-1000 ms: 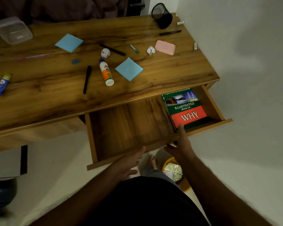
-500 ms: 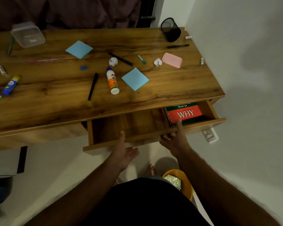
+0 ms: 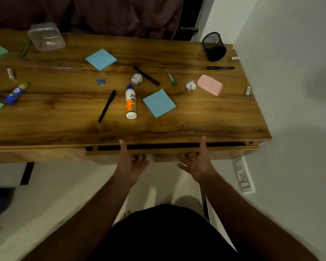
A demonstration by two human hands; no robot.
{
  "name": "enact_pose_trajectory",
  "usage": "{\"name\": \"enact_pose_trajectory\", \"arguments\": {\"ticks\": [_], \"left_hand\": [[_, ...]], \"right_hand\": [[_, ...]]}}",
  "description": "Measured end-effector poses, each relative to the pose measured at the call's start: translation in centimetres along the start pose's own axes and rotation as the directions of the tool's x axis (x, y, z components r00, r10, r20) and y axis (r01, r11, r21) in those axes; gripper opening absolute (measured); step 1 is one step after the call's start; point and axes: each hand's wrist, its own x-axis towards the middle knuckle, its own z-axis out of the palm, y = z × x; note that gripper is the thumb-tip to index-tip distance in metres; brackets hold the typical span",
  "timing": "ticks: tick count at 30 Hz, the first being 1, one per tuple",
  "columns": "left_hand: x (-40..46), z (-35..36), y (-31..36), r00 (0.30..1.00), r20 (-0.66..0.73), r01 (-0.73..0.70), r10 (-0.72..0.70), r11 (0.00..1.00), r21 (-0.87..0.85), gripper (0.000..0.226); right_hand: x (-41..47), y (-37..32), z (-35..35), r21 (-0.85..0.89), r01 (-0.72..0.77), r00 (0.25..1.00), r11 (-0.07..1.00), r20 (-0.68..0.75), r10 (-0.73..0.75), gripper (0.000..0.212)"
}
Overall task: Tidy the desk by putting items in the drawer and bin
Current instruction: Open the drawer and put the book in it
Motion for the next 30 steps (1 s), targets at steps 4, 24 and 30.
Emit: {"name": "enact_pose_trajectory", "arguments": {"ticks": [4,24,30], "left_hand": [[1.5,1.7,0.8,0.999,0.004,-0.051,0.051,0.999,0.01,0.048],[0.7,3.8,-2.2,0.994,0.017,-0.112,0.111,0.961,0.251,0.034],[-1.4,6.7,-5.1,0.998,0.061,-0.029,-0.002,0.87,0.491,0.039]], "right_hand": [[1.6,-1.9,0.5,-0.006,0.0,0.998,1.0,0.059,0.0,0.093],[2.7,-3.1,-2.3,-0.139,-0.051,0.977,0.989,0.2,0.079,0.072],[1.3,-3.5,-2.6,-0.311,0.006,0.961,0.951,0.263,0.08,0.047]]}}
